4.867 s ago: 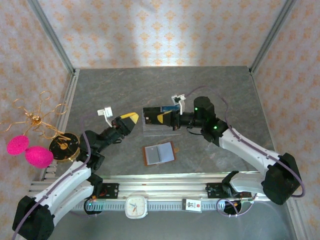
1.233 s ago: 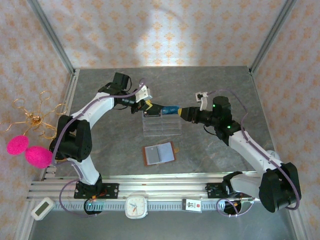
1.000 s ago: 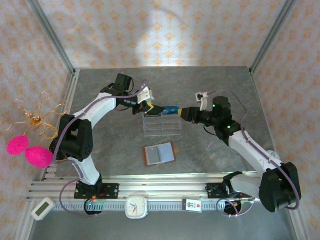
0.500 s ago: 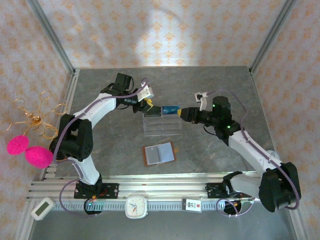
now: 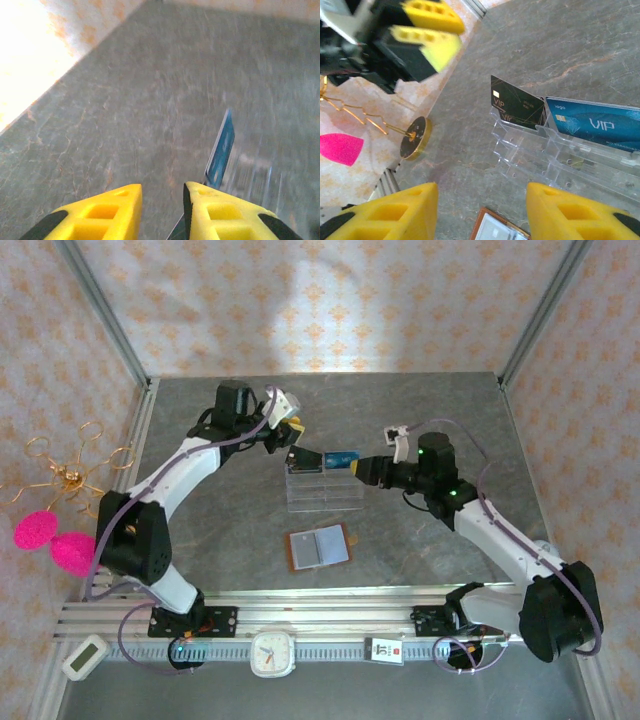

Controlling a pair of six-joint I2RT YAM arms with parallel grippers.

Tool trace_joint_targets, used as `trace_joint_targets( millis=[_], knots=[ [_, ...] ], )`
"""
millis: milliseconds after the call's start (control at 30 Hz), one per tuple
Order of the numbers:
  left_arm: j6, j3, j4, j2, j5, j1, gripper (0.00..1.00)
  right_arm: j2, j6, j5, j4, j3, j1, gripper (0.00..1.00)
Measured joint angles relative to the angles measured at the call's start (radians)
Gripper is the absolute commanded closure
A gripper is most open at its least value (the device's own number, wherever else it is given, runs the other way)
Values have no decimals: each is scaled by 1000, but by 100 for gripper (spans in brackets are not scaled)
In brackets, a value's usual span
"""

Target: Take the credit cards out of the card holder

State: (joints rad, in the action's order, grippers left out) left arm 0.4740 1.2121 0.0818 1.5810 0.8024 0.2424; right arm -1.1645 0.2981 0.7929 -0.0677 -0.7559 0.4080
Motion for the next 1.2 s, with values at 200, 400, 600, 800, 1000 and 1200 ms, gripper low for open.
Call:
trace_joint_targets(
  millis=[200, 400, 600, 800, 1000, 1200],
  knots=[
    [-404, -307, -376, -185, -92, 8, 62, -103, -23, -176, 55, -113, 134, 29],
    [-735, -621, -608, -425, -216, 28, 55, -309, -65, -429, 89, -308, 292, 15],
    [-867, -711, -617, -668, -320, 39, 28, -544, -101, -636, 126, -511, 350, 14],
    [-930, -731, -610, -816, -394, 39, 1, -720, -138, -773, 201, -698, 370, 14],
    [-945, -731, -577, -822, -430, 39, 1, -814, -171, -878, 292, -839, 395, 15],
    [-949, -731, -558, -821, -449, 39, 1, -821, -188, -950, 365, -851, 405, 16]
  ],
)
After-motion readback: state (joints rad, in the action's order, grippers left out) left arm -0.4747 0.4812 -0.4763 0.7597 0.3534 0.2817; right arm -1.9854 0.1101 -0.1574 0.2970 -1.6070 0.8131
